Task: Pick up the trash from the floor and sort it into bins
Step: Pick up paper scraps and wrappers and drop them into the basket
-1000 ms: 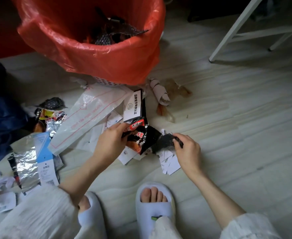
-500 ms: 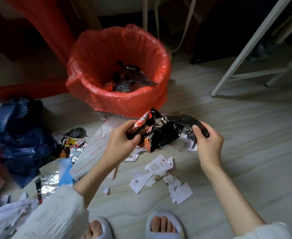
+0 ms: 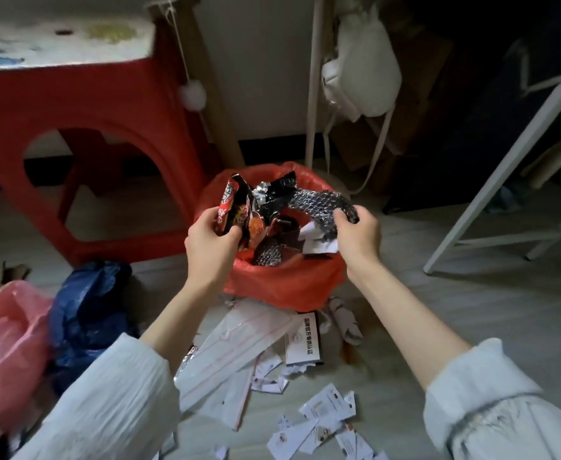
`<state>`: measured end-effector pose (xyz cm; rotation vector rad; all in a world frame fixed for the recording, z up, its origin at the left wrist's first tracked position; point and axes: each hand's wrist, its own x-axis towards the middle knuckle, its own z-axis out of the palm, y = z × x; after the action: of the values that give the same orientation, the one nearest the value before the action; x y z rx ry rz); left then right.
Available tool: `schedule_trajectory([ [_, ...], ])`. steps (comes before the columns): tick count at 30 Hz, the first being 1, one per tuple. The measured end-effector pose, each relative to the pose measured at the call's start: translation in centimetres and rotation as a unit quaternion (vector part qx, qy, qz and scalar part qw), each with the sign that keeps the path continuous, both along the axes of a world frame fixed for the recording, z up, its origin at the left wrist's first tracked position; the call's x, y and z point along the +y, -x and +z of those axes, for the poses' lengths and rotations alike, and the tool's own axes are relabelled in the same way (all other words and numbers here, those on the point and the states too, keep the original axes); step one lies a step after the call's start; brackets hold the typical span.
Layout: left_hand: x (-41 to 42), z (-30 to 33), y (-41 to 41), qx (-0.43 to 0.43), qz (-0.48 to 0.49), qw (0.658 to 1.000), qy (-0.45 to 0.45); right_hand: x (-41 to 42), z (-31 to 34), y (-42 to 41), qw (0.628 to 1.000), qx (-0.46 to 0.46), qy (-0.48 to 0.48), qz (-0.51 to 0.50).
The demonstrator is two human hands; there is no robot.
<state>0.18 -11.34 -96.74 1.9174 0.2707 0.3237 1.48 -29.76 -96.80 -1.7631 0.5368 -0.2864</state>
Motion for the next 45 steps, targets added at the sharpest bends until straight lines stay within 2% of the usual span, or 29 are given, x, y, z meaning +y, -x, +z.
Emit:
schedule_trajectory([
  [4,1.0,-0.1,-0.2,0.016,0.024,1.000,-0.010,1.3,-0.1,-1.0,0.989,0.055,-0.104,0.093],
  [9,1.1,0.7,1.2,0.002,-0.003,1.000,-0.031,2.1,1.7,1.5,0.984,0.036,-0.068,0.159],
  [13,0.1,2.3,3.5,-0.056,-0.060,0.993,-0.090,3.6,4.3,4.2,0.952,0.067,-0.099,0.280],
  [15,-0.4,2.8,4.4,-0.082,-0.082,0.983,-0.139,4.0,5.3,5.4,0.949,0.053,-0.086,0.298],
  [17,-0.7,3.4,4.9,-0.094,-0.112,0.976,-0.160,4.0,5.3,6.1,0.961,0.013,-0.047,0.273],
  [19,-0.8,4.1,5.2,-0.078,-0.169,0.975,-0.124,3.7,4.8,6.3,0.976,0.006,-0.012,0.219],
  [21,-0.5,4.9,5.4,-0.017,-0.221,0.974,-0.043,3.4,4.6,6.3,0.979,0.012,-0.019,0.205],
  [23,0.0,5.2,4.9,0.040,-0.239,0.969,0.047,3.1,4.3,6.5,0.970,0.014,-0.038,0.241],
  [25,0.6,5.1,4.1,0.085,-0.246,0.961,0.097,2.8,4.1,6.3,0.955,0.020,-0.052,0.292],
  [27,0.9,4.8,3.4,0.109,-0.251,0.956,0.108,2.6,3.4,5.9,0.951,0.029,-0.022,0.306],
  [30,0.7,3.9,2.6,0.111,-0.216,0.963,0.120,2.5,2.1,4.8,0.970,-0.016,0.103,0.218],
  [32,0.5,3.2,2.0,0.104,-0.198,0.964,0.142,2.1,2.4,4.2,0.975,-0.026,0.097,0.199],
  [34,0.4,2.5,1.3,0.084,-0.195,0.966,0.144,1.6,2.9,3.3,0.968,-0.004,0.045,0.245],
  [37,0.2,1.9,-0.2,0.056,-0.195,0.972,0.118,1.2,3.5,1.7,0.958,0.002,0.040,0.284],
  [40,0.1,0.6,-2.0,0.021,-0.193,0.980,0.036,1.4,3.1,-0.9,0.962,-0.024,0.132,0.238],
  [42,0.4,-1.2,-2.8,0.004,-0.201,0.979,-0.040,1.4,3.0,-2.4,0.953,-0.068,0.227,0.190],
  [44,1.2,-3.7,-2.7,0.001,-0.204,0.967,-0.150,1.1,3.0,-3.7,0.916,-0.084,0.342,0.192],
  [45,1.8,-5.3,-2.3,0.001,-0.207,0.954,-0.217,1.0,2.8,-4.1,0.889,-0.074,0.389,0.230],
])
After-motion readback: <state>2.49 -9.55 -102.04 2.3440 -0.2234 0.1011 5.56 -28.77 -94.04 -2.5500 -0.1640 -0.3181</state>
